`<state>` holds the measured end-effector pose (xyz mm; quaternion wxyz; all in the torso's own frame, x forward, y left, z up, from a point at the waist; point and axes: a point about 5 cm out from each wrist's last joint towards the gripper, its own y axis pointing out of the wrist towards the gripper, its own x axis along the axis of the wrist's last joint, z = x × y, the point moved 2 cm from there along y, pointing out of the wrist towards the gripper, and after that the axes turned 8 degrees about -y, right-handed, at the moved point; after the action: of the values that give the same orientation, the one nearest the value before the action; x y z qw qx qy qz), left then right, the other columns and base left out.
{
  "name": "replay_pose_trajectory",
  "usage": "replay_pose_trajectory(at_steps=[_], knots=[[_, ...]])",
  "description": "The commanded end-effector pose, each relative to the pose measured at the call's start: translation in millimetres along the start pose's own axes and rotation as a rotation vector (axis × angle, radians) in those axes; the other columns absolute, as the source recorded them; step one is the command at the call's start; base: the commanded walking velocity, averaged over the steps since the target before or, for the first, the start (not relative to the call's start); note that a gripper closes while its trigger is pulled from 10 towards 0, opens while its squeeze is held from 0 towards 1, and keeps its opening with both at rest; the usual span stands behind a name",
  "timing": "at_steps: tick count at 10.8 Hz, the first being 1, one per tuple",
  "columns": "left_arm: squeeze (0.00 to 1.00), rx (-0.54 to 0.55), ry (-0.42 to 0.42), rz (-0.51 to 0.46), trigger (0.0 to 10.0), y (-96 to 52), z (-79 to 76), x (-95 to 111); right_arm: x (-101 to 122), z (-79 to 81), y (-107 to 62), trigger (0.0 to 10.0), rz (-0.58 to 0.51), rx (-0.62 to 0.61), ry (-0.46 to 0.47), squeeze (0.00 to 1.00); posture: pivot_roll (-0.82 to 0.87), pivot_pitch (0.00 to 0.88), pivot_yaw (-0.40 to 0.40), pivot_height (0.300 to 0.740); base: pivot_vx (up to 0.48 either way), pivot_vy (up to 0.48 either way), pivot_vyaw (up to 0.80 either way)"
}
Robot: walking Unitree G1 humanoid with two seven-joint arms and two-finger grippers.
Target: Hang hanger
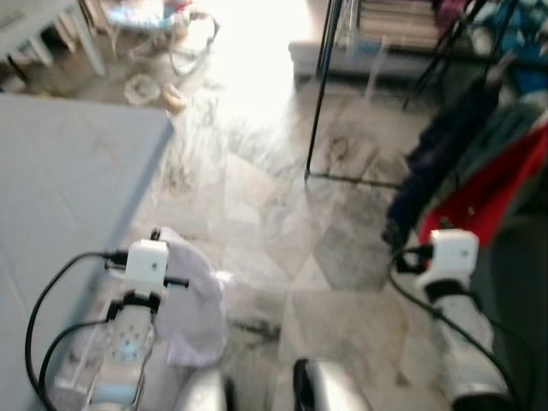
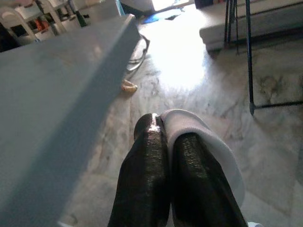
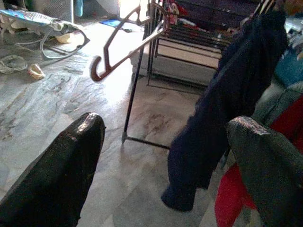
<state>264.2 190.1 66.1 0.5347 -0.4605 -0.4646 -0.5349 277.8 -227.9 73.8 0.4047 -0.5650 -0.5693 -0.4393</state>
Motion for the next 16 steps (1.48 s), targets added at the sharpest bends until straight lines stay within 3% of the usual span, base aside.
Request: replay_pose_trajectory(at_steps=[1, 5, 12, 16], knots=[[0.0, 0.002, 0.008, -0.023, 10.0, 1.2, 4.2, 5.4, 0.0, 9.9, 1.7, 10.0, 0.005, 0.023, 0.02, 0.0, 0.01, 0.192, -0.018, 0.74, 0.3, 0.375, -0.52], [0.0, -0.042, 0.008, -0.062, 10.0, 4.1, -4.8, 15.6, 6.0, 22.6, 4.8, 10.0, -0.012, 0.039, 0.043, 0.0, 0.01, 0.191, -0.018, 0.74, 0.411, 0.16, -0.33], [0.0, -0.094, -0.01, -0.076, 10.0, 4.8, -18.7, 19.4, 17.0, 19.6, 12.8, 10.0, -0.05, 0.025, 0.012, 0.0, 0.01, 0.193, -0.025, 0.74, 0.461, 0.0, 0.0], [0.0, -0.092, -0.025, -0.068, 10.0, 4.8, -21.1, 18.4, 36.2, 8.9, 22.4, 10.0, -0.126, -0.037, -0.081, 0.0, 0.01, 0.195, -0.03, 0.74, 0.081, 0.0, 0.0]])
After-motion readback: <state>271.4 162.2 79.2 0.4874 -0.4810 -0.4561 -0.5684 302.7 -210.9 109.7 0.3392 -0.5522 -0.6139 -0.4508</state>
